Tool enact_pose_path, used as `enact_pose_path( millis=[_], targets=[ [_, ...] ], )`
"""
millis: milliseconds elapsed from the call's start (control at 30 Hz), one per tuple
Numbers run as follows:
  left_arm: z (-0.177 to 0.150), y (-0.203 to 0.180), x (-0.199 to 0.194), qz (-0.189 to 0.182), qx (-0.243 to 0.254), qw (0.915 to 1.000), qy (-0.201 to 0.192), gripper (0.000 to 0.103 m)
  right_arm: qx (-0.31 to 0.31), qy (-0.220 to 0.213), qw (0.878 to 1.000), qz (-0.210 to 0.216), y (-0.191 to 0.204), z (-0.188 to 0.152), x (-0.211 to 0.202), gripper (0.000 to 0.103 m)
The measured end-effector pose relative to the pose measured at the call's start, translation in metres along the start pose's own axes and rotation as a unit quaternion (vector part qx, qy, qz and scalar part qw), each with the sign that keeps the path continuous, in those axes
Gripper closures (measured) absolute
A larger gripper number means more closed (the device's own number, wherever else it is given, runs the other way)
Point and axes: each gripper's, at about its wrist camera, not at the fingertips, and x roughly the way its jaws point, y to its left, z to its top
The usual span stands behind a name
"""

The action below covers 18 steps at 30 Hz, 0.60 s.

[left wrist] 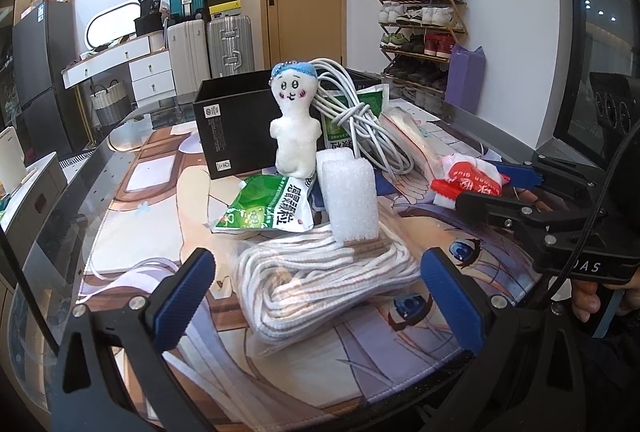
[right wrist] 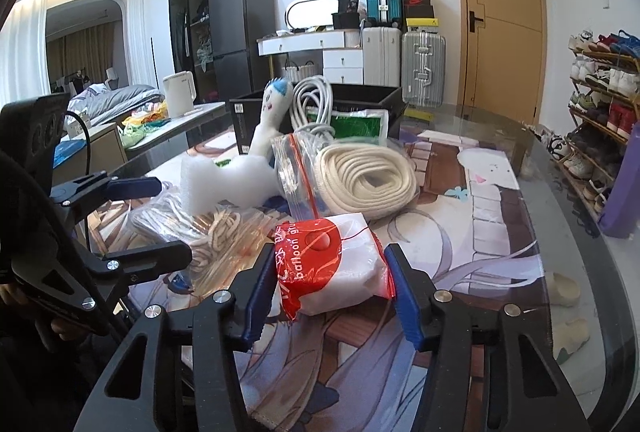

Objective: Organize soft objects
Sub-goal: 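Close the right gripper on the red balloon packet, then close the left gripper on the white foam block while the right holds the red packet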

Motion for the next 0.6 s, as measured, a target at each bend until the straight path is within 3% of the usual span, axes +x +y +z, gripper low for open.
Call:
enact_pose_path(
  millis=[600],
  targets=[
    [0.015, -0.003, -0.009, -0.011, 0.01, 0.9994, -0.031, 0.001, 0.018, -0.044, 0.999, -0.016, -0.011, 0.007, -0.021, 0.049]
  ],
)
